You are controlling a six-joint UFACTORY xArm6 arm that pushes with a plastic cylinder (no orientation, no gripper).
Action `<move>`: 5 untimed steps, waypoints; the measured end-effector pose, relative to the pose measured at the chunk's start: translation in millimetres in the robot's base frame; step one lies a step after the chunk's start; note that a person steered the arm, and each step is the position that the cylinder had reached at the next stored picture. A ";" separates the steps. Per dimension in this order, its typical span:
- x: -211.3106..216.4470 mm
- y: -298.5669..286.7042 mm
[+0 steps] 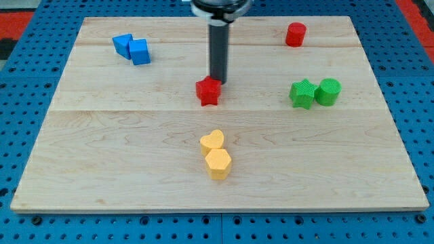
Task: Move the red star down a bit
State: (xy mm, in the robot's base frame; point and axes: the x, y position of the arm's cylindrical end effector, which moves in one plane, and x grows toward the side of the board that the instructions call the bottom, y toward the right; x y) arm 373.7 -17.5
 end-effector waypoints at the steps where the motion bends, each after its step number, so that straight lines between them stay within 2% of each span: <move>1: 14.5 -35.1; 3: 86.3 -47.5; 5: 67.6 -58.4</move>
State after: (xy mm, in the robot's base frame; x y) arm 441.3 -75.9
